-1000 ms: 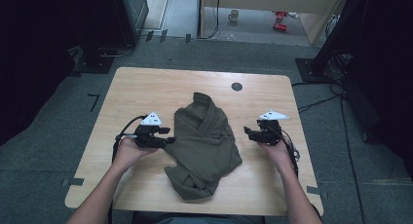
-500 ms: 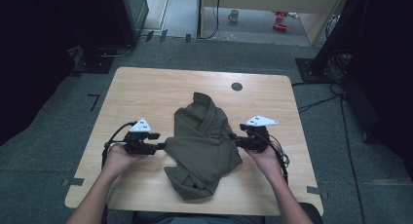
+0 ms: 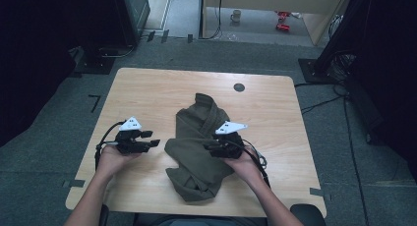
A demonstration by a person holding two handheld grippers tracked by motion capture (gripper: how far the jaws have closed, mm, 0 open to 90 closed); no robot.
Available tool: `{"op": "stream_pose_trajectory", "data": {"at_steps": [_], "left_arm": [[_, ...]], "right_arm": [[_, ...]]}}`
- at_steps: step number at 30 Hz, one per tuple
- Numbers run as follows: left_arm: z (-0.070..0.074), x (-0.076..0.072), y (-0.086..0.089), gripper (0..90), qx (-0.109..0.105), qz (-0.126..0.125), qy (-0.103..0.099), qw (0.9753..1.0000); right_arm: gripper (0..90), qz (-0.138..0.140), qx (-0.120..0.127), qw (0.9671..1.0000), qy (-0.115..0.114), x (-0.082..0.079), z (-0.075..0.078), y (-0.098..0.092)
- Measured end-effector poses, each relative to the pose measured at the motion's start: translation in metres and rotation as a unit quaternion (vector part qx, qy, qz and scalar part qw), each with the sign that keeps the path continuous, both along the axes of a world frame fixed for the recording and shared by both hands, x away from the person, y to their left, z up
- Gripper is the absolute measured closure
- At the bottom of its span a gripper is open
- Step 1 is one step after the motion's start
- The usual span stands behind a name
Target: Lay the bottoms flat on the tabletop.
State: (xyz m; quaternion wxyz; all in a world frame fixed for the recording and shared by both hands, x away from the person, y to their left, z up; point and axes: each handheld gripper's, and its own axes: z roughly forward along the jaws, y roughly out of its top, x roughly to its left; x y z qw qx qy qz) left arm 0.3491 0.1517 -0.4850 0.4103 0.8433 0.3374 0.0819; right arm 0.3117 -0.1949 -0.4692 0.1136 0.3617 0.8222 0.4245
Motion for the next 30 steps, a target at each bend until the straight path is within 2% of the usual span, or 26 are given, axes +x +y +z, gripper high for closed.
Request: {"op": "stream_pose_trajectory", "data": {"at_steps": [7,13,19,23,24,27,30], "left_arm": [[-0.001,0.001,0.001,46.4,0.001,0.002,0.006,1.0000],[0.001,0.000,0.002,44.9,-0.003,0.000,0.002,1.0000],[0.001,0.000,0.004,44.5,-0.006,0.004,0.002,1.0000],[0.001,0.001,0.004,44.4,-0.007,0.005,0.002,1.0000],[0.001,0.001,0.005,44.4,-0.007,0.006,0.002,1.0000],[0.001,0.001,0.005,44.4,-0.007,0.005,0.002,1.0000],[0.000,0.001,0.004,44.4,-0.005,0.003,0.003,1.0000]], "right_arm": [[48.3,0.044,-0.004,0.9990,-0.005,-0.003,-0.002,0.032],[48.5,0.071,0.004,0.9973,0.020,-0.005,-0.004,0.058],[47.7,0.089,-0.014,0.9956,0.026,-0.008,-0.011,0.080],[47.0,0.098,-0.043,0.9939,0.027,-0.010,-0.018,0.092],[48.6,0.096,-0.053,0.9936,0.026,-0.010,-0.020,0.094],[61.5,0.094,-0.081,0.9922,0.016,-0.009,-0.026,0.096],[78.0,0.092,-0.068,0.9931,0.026,-0.005,-0.025,0.092]]}}
